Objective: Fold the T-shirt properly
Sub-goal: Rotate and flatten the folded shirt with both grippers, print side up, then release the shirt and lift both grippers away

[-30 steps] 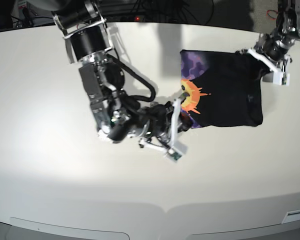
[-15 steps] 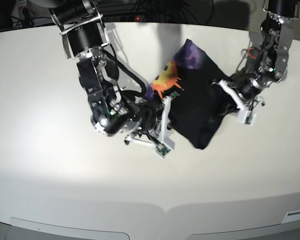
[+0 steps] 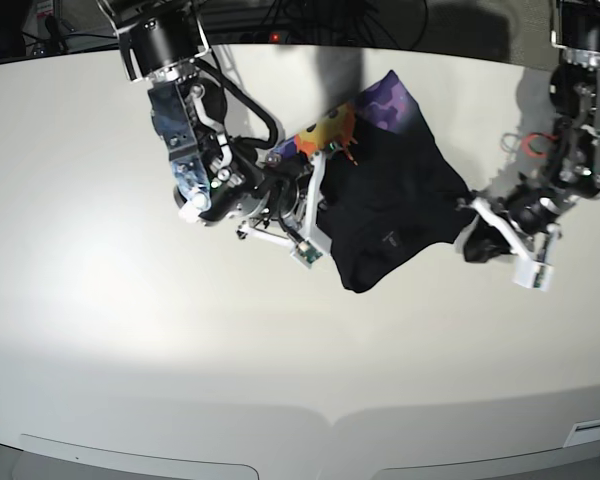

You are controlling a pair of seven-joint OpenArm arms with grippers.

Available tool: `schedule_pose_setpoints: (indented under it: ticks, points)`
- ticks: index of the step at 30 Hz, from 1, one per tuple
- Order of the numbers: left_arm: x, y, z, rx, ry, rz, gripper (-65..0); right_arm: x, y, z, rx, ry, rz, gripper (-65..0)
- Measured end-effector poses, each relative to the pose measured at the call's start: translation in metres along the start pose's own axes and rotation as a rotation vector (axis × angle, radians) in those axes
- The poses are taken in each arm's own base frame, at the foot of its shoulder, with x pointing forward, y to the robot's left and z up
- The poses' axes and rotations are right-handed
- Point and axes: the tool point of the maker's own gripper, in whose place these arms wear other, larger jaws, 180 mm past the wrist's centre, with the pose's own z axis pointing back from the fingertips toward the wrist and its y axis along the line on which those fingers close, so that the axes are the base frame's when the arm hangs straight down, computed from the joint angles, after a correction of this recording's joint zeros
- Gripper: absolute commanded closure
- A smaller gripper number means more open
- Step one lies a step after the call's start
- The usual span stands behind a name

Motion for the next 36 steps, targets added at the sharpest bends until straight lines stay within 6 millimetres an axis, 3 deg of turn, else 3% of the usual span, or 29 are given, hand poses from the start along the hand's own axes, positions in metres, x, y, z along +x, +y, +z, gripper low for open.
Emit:
schedule_pose_setpoints:
  ticks: [3, 5, 7, 11, 14, 16, 22, 27, 32, 36]
  points:
    - [-0.002, 0.011, 0.024, 0.034, -0.025, 0.037, 0.0, 0.025, -0.007, 0.018, -0.021, -0.091, -0.013, 0.0]
    - [-0.027, 0.014, 0.038, 0.043, 0.003, 0.107, 0.0, 0.036, -0.016, 0.032, -0.051, -0.126, -0.017, 0.0]
    - [-0.058, 0.013, 0.049, 0.048, 0.059, 0.158, 0.0, 0.035, -0.031, 0.044, -0.092, -0.126, -0.031, 0.0]
    - [-0.086, 0.003, 0.060, 0.045, 0.045, 0.233, 0.0, -0.003, -0.043, 0.053, -0.113, -0.067, -0.096, 0.0]
    - [-0.104, -0.005, 0.061, 0.065, 0.060, 0.239, 0.0, -0.049, -0.036, 0.054, -0.102, 0.031, -0.131, 0.0]
    - [-0.111, -0.012, 0.055, 0.072, 0.062, 0.250, 0.0, -0.068, -0.023, 0.053, -0.069, 0.060, -0.129, 0.0]
    - [-0.091, -0.025, 0.031, 0.085, -0.020, 0.168, 0.0, -0.091, 0.013, 0.044, -0.004, 0.043, -0.173, 0.0]
    - [-0.067, -0.043, 0.000, 0.035, -0.037, 0.074, 0.0, -0.096, 0.035, 0.039, 0.046, 0.042, -0.169, 0.0]
    - [-0.075, -0.017, -0.022, 0.104, 0.013, 0.092, 0.0, -0.096, 0.043, 0.037, 0.069, 0.042, -0.167, 0.0]
    - [-0.068, -0.003, -0.040, 0.111, 0.000, 0.127, 0.0, -0.095, 0.044, 0.037, 0.073, 0.042, -0.170, 0.0]
